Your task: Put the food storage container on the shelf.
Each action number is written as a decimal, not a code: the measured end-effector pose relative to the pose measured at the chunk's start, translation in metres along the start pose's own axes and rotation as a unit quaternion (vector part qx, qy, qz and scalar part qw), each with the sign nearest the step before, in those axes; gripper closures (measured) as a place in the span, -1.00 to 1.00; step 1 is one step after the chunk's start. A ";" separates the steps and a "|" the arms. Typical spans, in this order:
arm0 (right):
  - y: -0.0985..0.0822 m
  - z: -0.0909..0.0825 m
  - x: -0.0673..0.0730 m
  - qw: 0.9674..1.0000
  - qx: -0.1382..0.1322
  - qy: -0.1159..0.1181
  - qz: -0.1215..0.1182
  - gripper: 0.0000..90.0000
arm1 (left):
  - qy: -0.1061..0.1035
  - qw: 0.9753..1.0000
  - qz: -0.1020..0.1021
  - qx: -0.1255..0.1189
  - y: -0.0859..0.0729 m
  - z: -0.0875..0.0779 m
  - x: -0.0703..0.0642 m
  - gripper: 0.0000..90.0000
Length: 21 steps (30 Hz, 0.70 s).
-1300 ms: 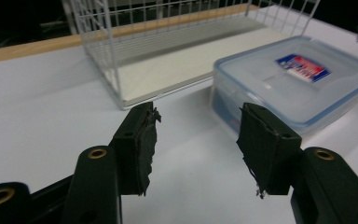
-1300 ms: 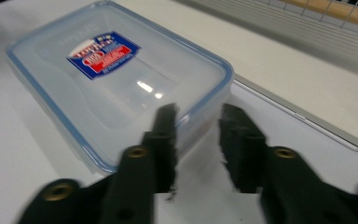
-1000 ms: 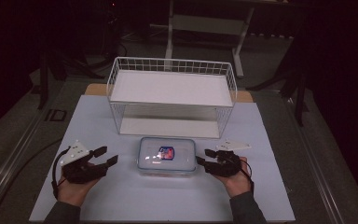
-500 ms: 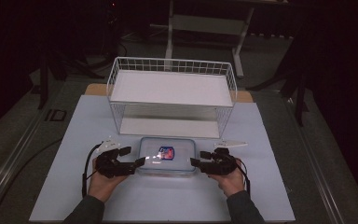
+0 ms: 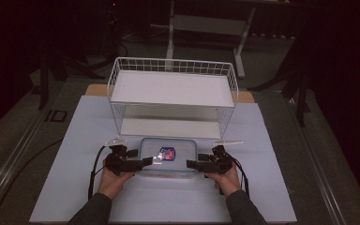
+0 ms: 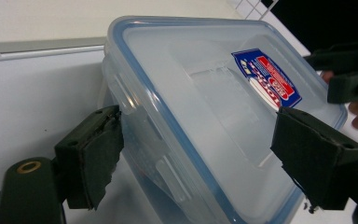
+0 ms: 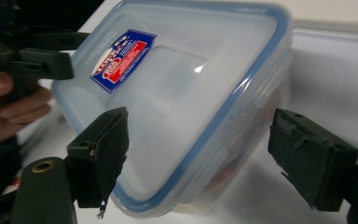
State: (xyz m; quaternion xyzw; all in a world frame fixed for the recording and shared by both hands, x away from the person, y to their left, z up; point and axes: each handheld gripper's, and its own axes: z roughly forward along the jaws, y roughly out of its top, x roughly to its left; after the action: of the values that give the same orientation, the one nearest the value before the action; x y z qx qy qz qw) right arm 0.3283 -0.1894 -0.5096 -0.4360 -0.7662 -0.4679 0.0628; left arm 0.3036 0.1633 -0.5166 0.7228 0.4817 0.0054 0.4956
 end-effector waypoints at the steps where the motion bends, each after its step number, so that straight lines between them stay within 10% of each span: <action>1: 0.000 0.000 0.000 1.000 0.000 0.000 0.000 -0.56 | 0.000 1.000 0.000 0.000 0.000 0.000 0.000 -0.64; 6: -0.002 0.006 -0.004 0.999 0.009 0.027 0.020 -0.58 | -0.058 0.997 -0.057 0.014 -0.003 0.004 0.014 -0.62; 21: -0.006 -0.004 -0.011 0.996 -0.014 0.064 0.056 -0.19 | -0.063 0.995 -0.079 0.015 -0.002 -0.010 0.014 -0.26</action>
State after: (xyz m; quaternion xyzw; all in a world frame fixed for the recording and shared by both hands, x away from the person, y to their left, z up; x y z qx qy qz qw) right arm 0.3290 -0.2001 -0.5171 -0.4487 -0.7282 -0.5011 0.1316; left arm 0.3046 0.1801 -0.5195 0.6889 0.5051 -0.0860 0.5127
